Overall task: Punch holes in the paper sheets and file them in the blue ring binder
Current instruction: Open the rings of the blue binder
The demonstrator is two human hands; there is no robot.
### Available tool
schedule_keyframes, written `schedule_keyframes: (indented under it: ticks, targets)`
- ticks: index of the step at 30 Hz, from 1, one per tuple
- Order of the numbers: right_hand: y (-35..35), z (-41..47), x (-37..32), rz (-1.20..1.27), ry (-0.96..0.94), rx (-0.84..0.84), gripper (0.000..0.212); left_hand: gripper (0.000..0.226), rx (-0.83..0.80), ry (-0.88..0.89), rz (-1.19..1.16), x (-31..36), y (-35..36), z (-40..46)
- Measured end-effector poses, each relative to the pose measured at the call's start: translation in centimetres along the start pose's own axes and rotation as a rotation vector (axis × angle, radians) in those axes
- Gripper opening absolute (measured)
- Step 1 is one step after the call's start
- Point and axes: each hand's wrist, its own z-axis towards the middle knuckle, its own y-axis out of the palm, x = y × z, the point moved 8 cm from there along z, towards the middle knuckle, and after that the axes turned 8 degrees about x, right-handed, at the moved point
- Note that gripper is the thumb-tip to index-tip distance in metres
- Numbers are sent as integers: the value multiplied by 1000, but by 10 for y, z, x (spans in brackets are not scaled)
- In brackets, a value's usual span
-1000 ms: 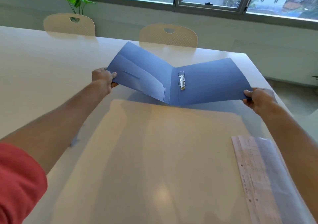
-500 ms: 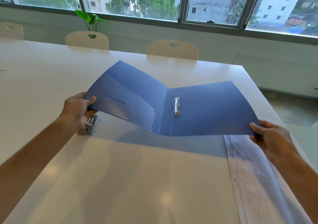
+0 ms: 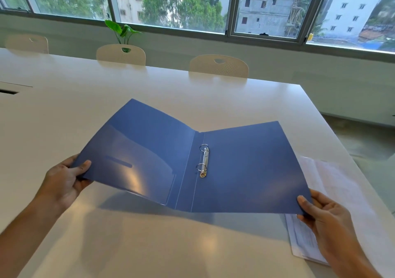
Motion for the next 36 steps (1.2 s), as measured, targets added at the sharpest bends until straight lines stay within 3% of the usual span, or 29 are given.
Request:
schedule_keyframes:
  ticks: [3,7,9,11,13,15,17,19,21,23,25,30,32,36]
  targets:
    - [-8,-2,14,-24,17,26,61,50,0,-16,-32,-8,-10,-8]
    - [-17,-7,35,-73,32,39,82,42,34,-38,-66,-21,-27,-15]
    - [-25,-7,45,-90,32,54,74,30,59,-49,-55,-27,-32,-14]
    - [-30,-7,53,-73,58,61,36,24,60,-58,-30,-29,-32,-15]
    - [-34,-2,57,-134,71,74,17,28,76,-58,62,-33,-36,-16]
    - [-38,2,54,-222,66,67,15,30,121,-24,251,-32,-44,-17]
    - [-45,4,42,-407,-28,122,28,41,206,100,560,-21,-47,-22]
    - [-48,3,15,-765,-242,250,34,54,311,310,880,1,-34,-38]
    - [-38,-3,-12,-959,-473,349,37,49,358,587,957,23,-2,-61]
    - [-11,-9,-27,-926,-567,317,32,39,281,768,892,29,40,-78]
    - [27,-8,-26,-799,-561,150,23,29,77,791,834,14,87,-85]
    - [142,-10,8,-884,-609,-306,23,13,-354,489,719,-42,181,-84]
    - [175,-7,23,-896,-602,-390,27,13,-448,380,663,-58,198,-80]
    - [205,-3,44,-692,-463,-474,25,13,-554,275,623,-86,211,-82]
